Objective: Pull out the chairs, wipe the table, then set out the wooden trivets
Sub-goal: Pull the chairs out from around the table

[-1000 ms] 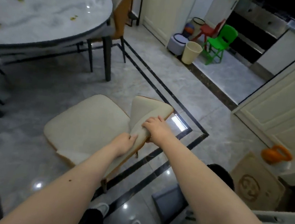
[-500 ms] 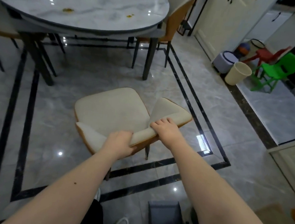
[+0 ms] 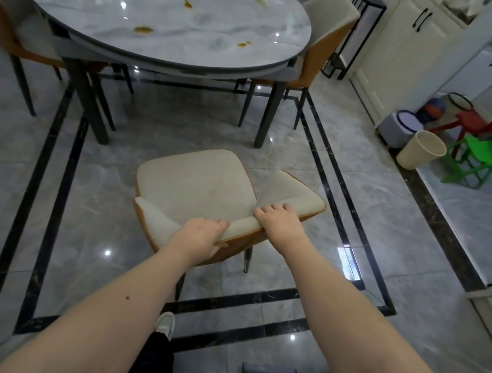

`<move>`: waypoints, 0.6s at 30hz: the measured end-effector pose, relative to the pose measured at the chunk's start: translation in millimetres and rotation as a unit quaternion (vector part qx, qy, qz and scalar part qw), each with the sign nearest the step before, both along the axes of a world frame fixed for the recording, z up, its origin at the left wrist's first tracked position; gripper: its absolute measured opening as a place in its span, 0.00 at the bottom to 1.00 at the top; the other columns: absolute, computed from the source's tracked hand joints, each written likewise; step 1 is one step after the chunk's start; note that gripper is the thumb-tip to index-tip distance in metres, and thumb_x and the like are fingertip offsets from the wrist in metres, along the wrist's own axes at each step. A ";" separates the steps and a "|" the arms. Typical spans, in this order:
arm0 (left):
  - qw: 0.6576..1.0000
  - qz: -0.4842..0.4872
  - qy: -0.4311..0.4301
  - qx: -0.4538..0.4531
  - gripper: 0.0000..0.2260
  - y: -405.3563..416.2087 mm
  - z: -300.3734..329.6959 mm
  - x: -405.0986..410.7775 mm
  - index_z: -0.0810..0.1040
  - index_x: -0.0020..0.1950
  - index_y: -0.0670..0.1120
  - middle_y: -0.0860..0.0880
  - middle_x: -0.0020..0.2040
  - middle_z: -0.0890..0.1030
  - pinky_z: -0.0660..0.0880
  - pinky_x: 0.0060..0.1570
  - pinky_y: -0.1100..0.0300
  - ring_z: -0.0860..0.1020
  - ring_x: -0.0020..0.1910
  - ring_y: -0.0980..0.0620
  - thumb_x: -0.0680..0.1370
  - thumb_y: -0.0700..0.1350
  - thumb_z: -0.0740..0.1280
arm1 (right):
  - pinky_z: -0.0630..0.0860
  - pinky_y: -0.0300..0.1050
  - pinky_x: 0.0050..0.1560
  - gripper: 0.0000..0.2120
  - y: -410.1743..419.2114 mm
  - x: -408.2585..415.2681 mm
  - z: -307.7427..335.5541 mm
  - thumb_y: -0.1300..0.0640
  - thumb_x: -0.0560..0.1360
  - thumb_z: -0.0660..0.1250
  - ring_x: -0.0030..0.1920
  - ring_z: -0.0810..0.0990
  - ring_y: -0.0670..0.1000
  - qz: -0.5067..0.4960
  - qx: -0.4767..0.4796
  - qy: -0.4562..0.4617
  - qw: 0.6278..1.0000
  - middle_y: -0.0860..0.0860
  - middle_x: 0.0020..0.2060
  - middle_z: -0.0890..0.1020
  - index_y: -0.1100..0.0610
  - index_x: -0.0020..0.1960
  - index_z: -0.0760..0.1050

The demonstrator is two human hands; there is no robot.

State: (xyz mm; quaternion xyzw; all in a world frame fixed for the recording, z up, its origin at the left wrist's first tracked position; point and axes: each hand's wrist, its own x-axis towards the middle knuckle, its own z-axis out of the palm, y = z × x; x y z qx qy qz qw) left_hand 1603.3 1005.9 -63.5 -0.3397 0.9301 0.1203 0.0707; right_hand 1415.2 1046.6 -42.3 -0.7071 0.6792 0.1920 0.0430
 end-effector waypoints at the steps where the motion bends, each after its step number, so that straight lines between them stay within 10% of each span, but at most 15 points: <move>1: 1.000 -0.004 0.000 -0.007 0.19 -8.7 0.1 -0.1 0.67 0.67 0.48 0.47 0.60 0.77 0.73 0.53 0.52 0.78 0.56 0.45 0.79 0.55 0.59 | 0.64 0.54 0.66 0.20 -8.7 -0.6 0.3 0.61 0.78 0.60 0.65 0.71 0.58 0.003 0.001 0.001 1.000 0.54 0.64 0.73 0.53 0.69 0.63; 18: 0.998 0.015 -0.029 -0.047 0.18 -222.0 9.6 1.9 0.67 0.65 0.47 0.47 0.60 0.77 0.73 0.50 0.53 0.78 0.56 0.45 0.79 0.55 0.60 | 0.67 0.57 0.63 0.20 -225.9 9.6 7.0 0.61 0.76 0.64 0.62 0.71 0.58 -0.037 0.030 -0.003 0.999 0.54 0.61 0.75 0.53 0.66 0.65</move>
